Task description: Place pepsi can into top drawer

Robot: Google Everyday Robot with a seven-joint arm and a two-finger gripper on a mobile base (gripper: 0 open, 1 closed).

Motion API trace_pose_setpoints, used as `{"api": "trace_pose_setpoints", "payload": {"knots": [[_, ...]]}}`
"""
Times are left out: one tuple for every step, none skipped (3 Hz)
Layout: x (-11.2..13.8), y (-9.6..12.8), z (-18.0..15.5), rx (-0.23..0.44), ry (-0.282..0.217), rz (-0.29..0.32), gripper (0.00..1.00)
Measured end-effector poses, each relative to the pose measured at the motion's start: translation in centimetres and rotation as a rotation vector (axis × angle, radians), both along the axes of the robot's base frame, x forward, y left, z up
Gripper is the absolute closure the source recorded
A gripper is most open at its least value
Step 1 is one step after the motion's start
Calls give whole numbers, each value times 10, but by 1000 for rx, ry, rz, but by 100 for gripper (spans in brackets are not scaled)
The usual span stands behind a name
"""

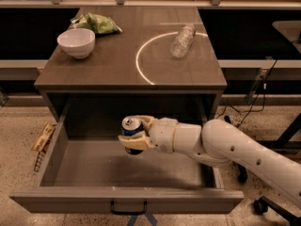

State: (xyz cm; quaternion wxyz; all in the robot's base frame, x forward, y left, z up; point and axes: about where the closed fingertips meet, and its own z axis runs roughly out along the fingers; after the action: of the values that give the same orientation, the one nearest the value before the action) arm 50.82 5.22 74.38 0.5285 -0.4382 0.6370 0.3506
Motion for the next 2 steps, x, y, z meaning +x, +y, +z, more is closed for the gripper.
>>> {"api": "trace_pose_setpoints", "payload": {"knots": [[9, 22, -25, 20, -20, 42, 100], [14, 45, -43, -1, -47, 83, 84]]}}
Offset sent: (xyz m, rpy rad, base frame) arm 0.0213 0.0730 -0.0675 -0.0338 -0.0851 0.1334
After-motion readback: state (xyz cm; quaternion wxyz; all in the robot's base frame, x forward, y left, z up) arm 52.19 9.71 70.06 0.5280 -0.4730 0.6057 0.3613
